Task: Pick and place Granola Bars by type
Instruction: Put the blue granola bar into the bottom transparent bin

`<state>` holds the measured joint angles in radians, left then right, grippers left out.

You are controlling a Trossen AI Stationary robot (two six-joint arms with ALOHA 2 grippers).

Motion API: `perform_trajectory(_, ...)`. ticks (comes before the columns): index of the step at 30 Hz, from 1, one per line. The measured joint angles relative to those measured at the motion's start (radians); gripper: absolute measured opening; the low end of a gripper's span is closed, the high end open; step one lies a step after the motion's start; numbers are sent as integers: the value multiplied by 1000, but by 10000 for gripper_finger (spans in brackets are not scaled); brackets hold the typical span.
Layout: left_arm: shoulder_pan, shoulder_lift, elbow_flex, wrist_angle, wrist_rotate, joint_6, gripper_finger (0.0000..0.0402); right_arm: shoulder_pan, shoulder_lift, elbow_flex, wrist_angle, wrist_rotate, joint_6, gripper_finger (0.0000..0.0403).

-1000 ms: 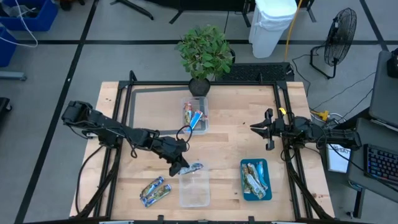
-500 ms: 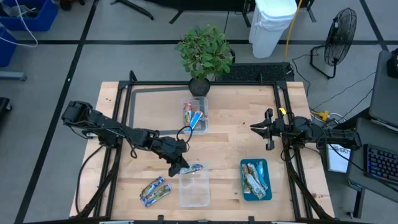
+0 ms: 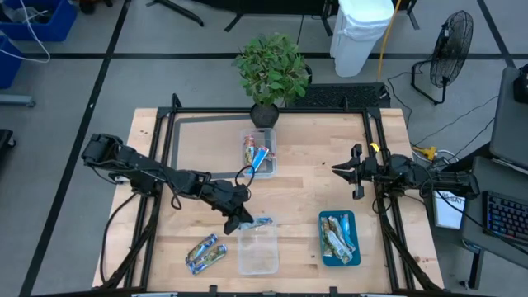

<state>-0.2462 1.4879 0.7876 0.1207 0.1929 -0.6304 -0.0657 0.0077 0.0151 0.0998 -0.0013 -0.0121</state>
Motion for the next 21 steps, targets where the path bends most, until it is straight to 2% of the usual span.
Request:
perform_trajectory(17,0,0,0,-13,21,17,31,0,0,0,0,0,0,43)
perform_trajectory(21,0,-13,0,-22,96,62,31,0,0,0,0,0,0,45)
